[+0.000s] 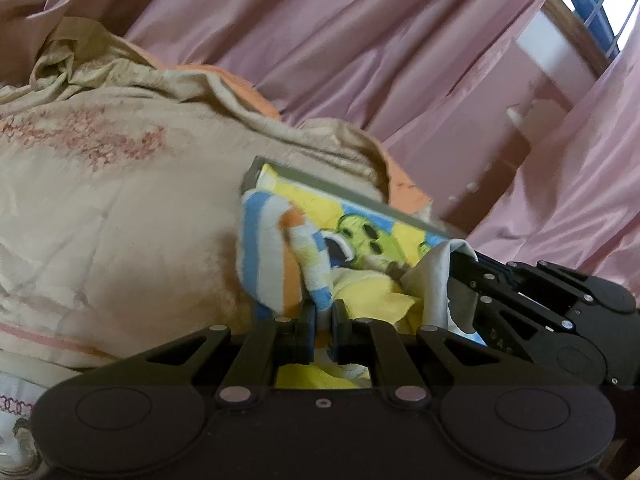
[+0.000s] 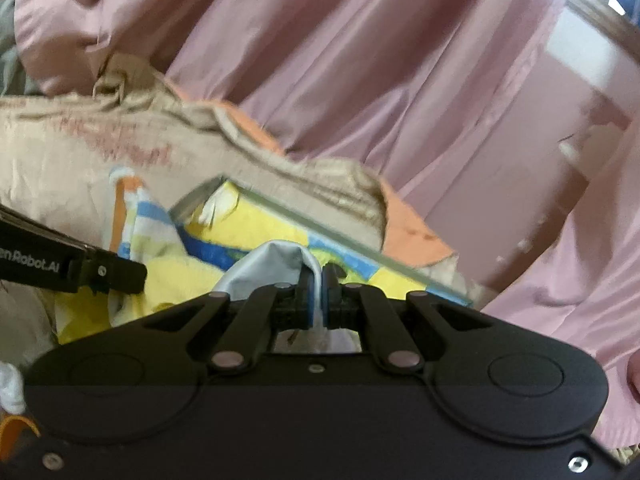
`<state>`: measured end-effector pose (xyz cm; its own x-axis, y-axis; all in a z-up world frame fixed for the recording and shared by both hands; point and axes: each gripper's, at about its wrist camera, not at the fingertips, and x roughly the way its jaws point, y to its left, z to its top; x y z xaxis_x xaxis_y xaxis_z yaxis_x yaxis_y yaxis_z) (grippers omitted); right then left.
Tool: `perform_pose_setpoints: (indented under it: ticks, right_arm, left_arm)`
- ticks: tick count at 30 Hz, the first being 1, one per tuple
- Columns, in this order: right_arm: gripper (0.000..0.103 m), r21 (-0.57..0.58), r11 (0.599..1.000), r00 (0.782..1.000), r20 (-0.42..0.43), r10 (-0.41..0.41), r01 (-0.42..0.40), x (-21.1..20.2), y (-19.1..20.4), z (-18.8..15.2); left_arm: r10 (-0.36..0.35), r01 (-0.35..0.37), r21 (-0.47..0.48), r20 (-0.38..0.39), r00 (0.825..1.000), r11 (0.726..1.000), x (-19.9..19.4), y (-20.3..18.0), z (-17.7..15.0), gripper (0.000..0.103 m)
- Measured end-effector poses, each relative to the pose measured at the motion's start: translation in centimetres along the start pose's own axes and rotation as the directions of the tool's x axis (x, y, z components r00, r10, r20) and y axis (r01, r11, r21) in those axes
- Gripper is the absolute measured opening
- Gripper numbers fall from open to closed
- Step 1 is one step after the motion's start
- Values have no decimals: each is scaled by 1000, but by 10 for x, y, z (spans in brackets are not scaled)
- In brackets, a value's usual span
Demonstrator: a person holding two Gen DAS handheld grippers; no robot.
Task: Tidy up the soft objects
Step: 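Lift the grey cloth with the right gripper toward the tray while the left gripper carries the striped sock, then open both grippers to drop the grey cloth and sock into the tray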
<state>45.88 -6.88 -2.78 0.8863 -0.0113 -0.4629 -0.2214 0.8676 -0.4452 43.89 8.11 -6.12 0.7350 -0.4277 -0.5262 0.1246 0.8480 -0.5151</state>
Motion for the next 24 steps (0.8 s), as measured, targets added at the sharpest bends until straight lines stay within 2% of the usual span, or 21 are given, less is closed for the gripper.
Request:
perform_pose_setpoints:
  ticks: [4,8,11,13,15,17,21,24]
  right_arm:
    - [0,2,1000,997,-73,20,-20,22,11,-6]
    - [2,25,999,994,-105,31,-28,31,9,-15]
    - [12,45,999,993,-113,28,-23,26,3,-17]
    - [25,53,998,993,-114,22,-16,20,-5,-18]
    - [33,64,998,993,-115,18,-11,13,-15,-19]
    - [37,77,997,993,-116,18,-9,9,-21,-17]
    - [43,100,995,992,-120,23,-11,-1,-30,-19]
    - [49,124,992,993,-115,26,-11,-9,-37,-20]
  left_arm:
    - [18,-18,11,-26,1000,1000,6,1,-3,9]
    - [22,-21,23,-39,999,1000,6,-1,-4,13]
    - [23,-22,22,-43,999,1000,5,-1,-3,15]
    - [28,-27,30,-43,999,999,3,-4,-3,19]
    - [34,-33,43,-41,999,999,0,-7,-3,22]
    - [44,-42,49,-41,998,998,-2,-10,-2,30]
    - [53,-51,51,-39,998,997,-10,-11,0,37]
    - [73,-71,61,-32,997,996,-17,-15,2,50]
